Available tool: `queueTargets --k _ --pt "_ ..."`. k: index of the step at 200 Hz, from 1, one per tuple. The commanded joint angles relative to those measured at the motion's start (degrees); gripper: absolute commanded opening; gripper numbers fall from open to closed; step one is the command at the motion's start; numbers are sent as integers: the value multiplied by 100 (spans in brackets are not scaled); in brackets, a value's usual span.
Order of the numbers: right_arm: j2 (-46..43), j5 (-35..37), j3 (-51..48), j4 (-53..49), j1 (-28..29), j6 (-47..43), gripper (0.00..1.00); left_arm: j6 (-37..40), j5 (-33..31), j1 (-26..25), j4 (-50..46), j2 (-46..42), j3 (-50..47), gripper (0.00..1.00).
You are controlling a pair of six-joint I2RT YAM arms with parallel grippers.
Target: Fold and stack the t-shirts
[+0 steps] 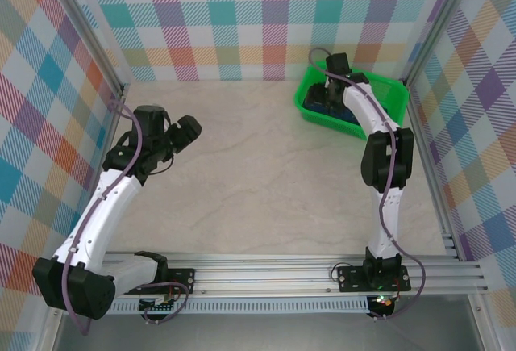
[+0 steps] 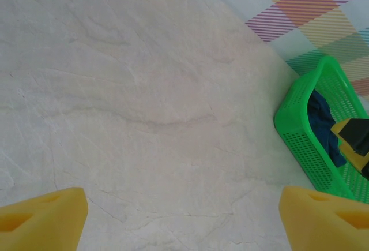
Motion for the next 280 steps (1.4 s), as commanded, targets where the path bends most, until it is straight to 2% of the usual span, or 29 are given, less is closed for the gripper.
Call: queueTargets --k 1,40,53,66,86,96,121,147,167,203,216,256,268,280 --pt "467 72 477 -633 -6 21 76 7 94 -96 -102 -73 -2 86" --pt "910 -14 747 -857 -6 116 75 -14 195 -99 37 -30 85 86" --pt "1040 -39 863 -890 -30 186 68 13 367 -105 230 -53 95 86" --pt "1110 -67 1006 -840 -45 198 54 15 543 -103 414 -89 108 86" --pt "932 -27 1139 -614 -41 189 11 47 751 -103 591 -136 160 86" --pt "741 90 1218 -512 -45 197 0 51 836 -107 648 -134 202 86" --pt "180 350 1623 -348 -57 97 0 -11 1167 -120 885 -95 295 83" --pt "-293 204 2470 -335 -65 -50 0 -131 1345 -172 1097 55 518 82" --pt "-730 -334 2907 -119 -22 -91 0 -256 1339 -230 1198 241 752 82" --pt "-1692 -1829 2805 769 323 131 0 -531 1180 -353 1448 499 1173 87" --pt "-1893 -2237 2818 1064 558 422 0 -569 902 -375 1349 509 1337 88" --pt "-1921 -3138 2494 1283 1452 1253 0 -580 -649 -389 537 93 1537 88" --pt "-1892 -3134 2034 1077 1821 1248 0 -551 -939 -389 278 -14 1528 88" --pt "-1983 -3106 1160 1171 2200 1259 0 -654 -1343 -384 -202 -94 1526 88"
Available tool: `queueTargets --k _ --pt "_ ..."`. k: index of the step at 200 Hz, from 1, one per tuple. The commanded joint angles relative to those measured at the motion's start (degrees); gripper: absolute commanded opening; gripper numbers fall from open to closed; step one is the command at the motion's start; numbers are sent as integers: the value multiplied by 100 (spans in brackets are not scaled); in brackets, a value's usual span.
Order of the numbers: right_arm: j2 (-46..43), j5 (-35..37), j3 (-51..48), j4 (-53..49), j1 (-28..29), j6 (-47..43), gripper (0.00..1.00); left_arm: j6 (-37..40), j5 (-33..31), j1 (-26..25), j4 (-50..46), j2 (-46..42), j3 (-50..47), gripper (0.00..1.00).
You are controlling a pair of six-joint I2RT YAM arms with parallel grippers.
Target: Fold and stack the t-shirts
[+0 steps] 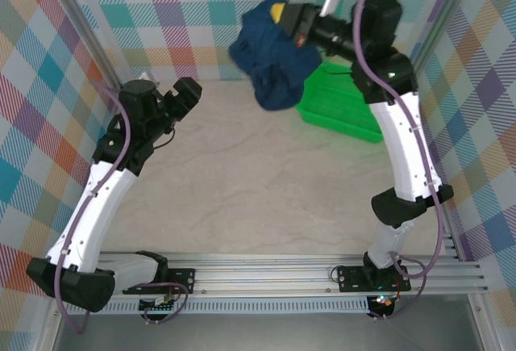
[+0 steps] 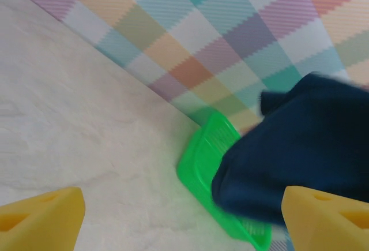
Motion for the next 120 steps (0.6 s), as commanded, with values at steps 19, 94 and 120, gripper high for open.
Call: queueTargets --k 19,94,120 --pt "49 -362 -2872 495 1004 557 0 -238 -1399 -62 -1467 -392 -20 87" --pt "499 784 -4507 -431 8 674 60 -779 945 -176 -1248 -92 -1800 75" --pt "1244 979 -4254 -225 -349 665 59 -1003 926 -391 -855 -78 -2251 75"
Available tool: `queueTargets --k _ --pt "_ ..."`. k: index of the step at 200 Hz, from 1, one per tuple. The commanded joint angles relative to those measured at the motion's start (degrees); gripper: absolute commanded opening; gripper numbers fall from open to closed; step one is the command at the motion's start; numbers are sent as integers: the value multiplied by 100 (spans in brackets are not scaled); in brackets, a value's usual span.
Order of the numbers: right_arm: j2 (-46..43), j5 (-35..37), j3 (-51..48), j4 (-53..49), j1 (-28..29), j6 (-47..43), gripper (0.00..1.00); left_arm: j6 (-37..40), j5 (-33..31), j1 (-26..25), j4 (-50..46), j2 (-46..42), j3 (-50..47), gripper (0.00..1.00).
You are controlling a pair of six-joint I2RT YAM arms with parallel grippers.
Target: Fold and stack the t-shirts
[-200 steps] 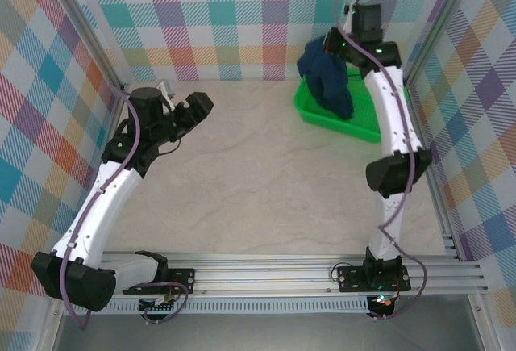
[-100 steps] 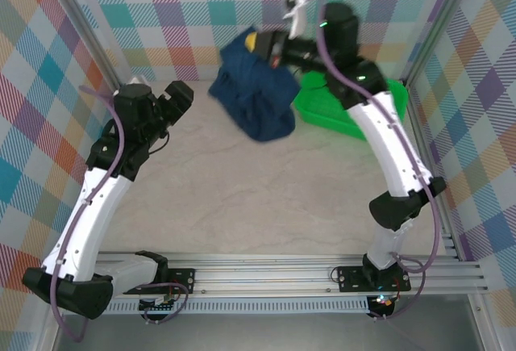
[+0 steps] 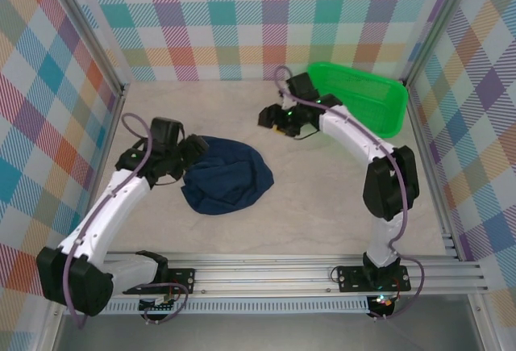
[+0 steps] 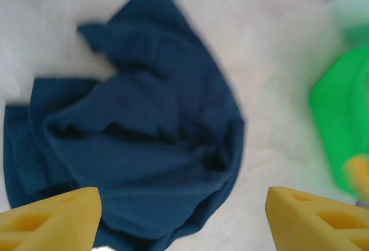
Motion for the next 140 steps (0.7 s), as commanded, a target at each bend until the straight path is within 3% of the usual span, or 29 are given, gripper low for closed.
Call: queueTargets --k 1,49,91,140 --pt "704 318 261 93 -233 18 59 -279 462 -246 299 -70 -233 75" --pt "1734 589 918 351 -645 759 51 -116 345 -314 188 -91 -134 75" --pt "1481 1063 241 851 -1276 1594 51 -20 285 -314 22 -215 -101 75" --pt "1224 1072 15 837 -1937 1489 50 71 264 -314 1 -128 -81 75"
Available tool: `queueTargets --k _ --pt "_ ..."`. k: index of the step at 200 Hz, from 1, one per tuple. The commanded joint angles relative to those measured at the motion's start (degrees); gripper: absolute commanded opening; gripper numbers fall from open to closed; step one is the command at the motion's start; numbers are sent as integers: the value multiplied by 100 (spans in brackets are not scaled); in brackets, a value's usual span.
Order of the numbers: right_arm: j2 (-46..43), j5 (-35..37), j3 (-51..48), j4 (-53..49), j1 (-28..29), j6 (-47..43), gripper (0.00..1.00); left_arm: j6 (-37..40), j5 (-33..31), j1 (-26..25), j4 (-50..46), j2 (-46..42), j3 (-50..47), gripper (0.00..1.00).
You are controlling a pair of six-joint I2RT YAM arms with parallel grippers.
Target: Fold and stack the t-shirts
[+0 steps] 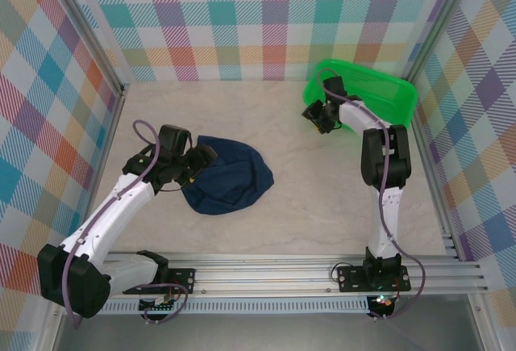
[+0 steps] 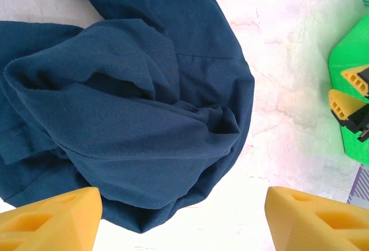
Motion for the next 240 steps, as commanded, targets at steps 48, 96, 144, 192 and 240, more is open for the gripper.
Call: queueTargets --k 48,96,144,192,240 --pt "-863 103 -562 245 -606 9 52 133 6 -43 -30 136 212 75" --pt "-1232 -454 -256 20 -80 -703 55 152 -405 -34 -552 409 374 80" --pt "-2665 -188 -2055 302 1234 -456 54 -220 132 394 -262 1092 339 79" --pt "-2621 -879 -3440 741 2018 649 59 -480 264 -40 -943 2655 1342 70" --pt "-1837 -1043 -3239 776 2178 877 48 -167 -525 -43 -1020 2970 1531 0"
